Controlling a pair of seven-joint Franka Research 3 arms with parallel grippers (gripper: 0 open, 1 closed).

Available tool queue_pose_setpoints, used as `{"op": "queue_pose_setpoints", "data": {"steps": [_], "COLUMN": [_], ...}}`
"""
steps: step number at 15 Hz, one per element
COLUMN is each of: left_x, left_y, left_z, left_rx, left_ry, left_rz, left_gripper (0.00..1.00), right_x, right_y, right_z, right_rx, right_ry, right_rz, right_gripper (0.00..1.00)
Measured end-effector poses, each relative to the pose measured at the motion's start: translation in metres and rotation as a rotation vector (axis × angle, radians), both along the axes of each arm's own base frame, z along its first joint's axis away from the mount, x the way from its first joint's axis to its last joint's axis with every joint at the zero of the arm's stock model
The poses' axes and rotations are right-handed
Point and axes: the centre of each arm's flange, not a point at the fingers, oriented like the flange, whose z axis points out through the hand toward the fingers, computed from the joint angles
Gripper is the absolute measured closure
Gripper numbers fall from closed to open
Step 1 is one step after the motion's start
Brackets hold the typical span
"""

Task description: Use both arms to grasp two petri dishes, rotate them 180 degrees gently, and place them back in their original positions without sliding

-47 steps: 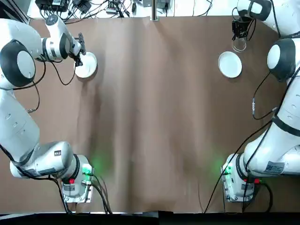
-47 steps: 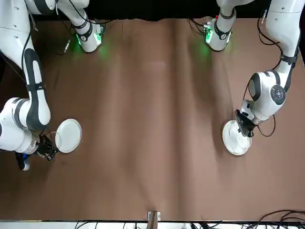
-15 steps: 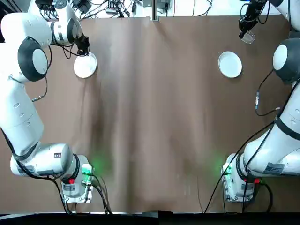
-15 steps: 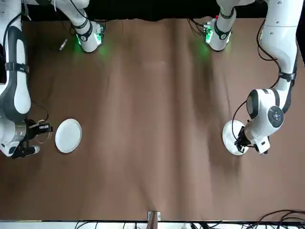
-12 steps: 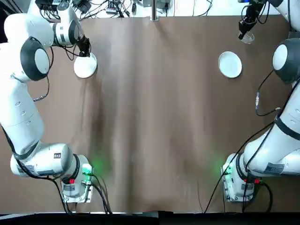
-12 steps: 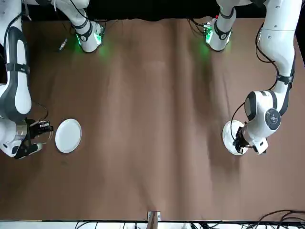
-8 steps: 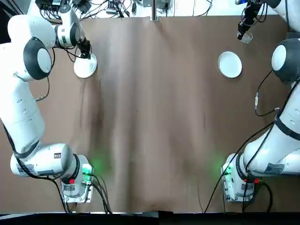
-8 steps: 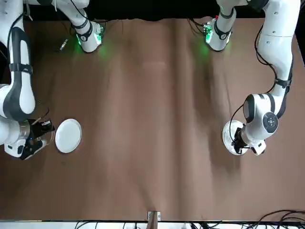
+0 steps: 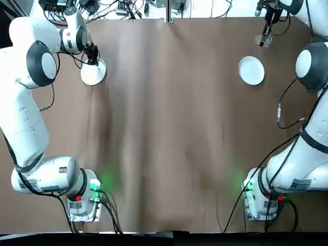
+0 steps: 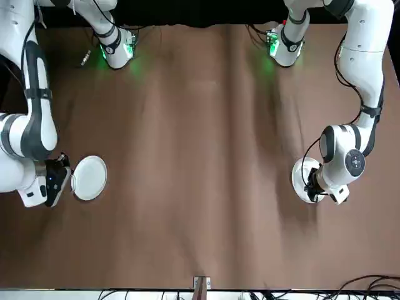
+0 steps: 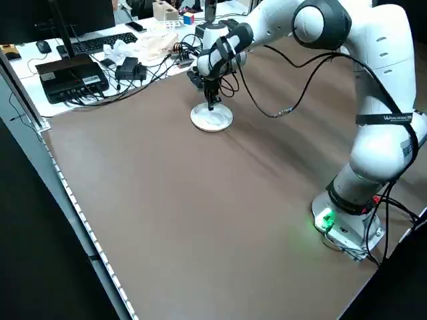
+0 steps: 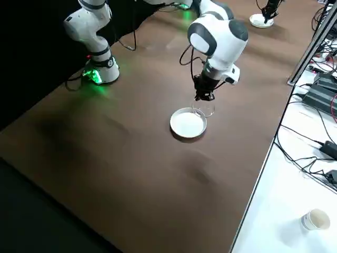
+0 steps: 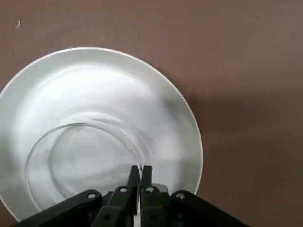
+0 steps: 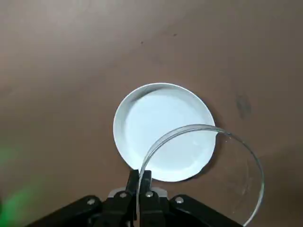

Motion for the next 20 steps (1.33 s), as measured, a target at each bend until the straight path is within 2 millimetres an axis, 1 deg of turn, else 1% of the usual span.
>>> {"op": "queue_pose_setpoints", "data": {"steps": [2,4,6,7,10,14,16,17,20], "left_x": [-0.001,-0.001,-0.001,-0.001,0.000,0.002,0.005,0.007,0.010], "left_y": [0.005,0.006,0.005,0.005,0.001,-0.003,-0.006,-0.006,-0.004], "left_z": [-0.001,-0.002,-0.002,-0.002,-0.001,0.002,0.006,0.009,0.025], "left_rx": [0.001,0.001,0.000,0.000,-0.001,-0.001,0.000,0.002,0.008], "left_ry": [0.004,0.005,0.005,0.005,0.004,-0.004,-0.012,-0.020,-0.026], "left_rz": [0.005,0.006,0.005,0.004,-0.001,-0.007,-0.050,-0.113,-0.309], "left_gripper": [0.96,0.96,0.95,0.89,0.61,0.25,0.07,0.00,0.00], "right_x": [-0.001,-0.001,-0.004,-0.007,-0.016,-0.028,-0.033,-0.035,-0.042], "right_y": [-0.004,-0.004,-0.004,-0.003,0.000,0.002,0.004,0.005,0.007], "right_z": [-0.002,-0.005,-0.021,-0.032,-0.057,-0.076,-0.084,-0.089,-0.106], "right_rx": [0.022,0.030,0.035,0.038,0.039,0.029,0.019,0.017,0.018], "right_ry": [0.000,-0.002,-0.012,-0.012,0.013,0.062,0.075,0.075,0.073], "right_rz": [0.080,0.155,0.217,0.234,0.259,0.283,0.297,0.301,0.307], "right_gripper": [0.96,0.96,0.96,0.96,0.96,0.96,0.96,0.96,0.96]}}
